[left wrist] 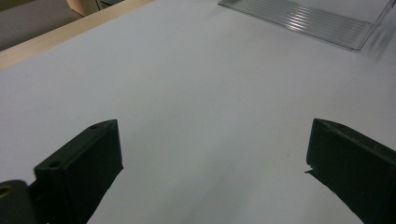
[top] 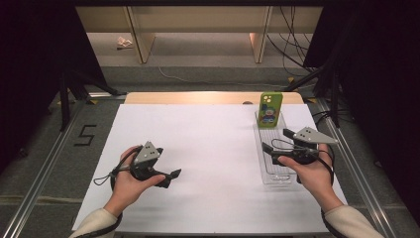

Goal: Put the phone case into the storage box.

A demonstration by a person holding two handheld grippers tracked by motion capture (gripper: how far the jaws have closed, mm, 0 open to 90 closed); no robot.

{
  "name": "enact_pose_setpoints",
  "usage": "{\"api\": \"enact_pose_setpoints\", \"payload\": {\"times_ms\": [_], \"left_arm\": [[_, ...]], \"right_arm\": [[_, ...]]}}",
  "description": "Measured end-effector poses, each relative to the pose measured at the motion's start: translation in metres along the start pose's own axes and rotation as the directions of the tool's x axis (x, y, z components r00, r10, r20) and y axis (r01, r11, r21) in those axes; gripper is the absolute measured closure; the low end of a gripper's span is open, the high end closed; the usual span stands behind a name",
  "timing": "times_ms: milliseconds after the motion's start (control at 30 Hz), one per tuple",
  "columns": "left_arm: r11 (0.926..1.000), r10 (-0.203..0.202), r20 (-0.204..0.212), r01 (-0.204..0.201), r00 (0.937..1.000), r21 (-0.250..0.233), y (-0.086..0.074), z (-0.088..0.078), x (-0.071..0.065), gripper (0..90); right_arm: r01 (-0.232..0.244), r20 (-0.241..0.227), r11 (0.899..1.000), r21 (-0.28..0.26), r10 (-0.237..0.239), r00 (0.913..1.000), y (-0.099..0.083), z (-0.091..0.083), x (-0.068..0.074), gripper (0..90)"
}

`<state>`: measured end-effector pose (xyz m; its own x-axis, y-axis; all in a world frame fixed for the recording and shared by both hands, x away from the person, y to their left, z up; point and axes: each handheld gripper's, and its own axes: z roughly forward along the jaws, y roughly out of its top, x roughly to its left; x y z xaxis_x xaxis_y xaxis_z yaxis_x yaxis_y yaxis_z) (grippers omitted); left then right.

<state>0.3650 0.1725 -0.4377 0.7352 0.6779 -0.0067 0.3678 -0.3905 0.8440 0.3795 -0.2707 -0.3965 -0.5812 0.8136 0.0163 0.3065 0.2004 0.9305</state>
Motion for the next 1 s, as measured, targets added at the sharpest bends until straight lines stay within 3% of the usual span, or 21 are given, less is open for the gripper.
{"api": "enact_pose_setpoints", "payload": {"times_ms": [1000], "left_arm": [[1.0, -0.004, -0.002, 0.004, 1.0, -0.006, 0.0, -0.001, 0.001, 3.2]], "right_arm": [[0.032, -0.064, 0.999, 0.005, -0.032, 0.9975, -0.023, -0.027, 0.015, 10.5]]}}
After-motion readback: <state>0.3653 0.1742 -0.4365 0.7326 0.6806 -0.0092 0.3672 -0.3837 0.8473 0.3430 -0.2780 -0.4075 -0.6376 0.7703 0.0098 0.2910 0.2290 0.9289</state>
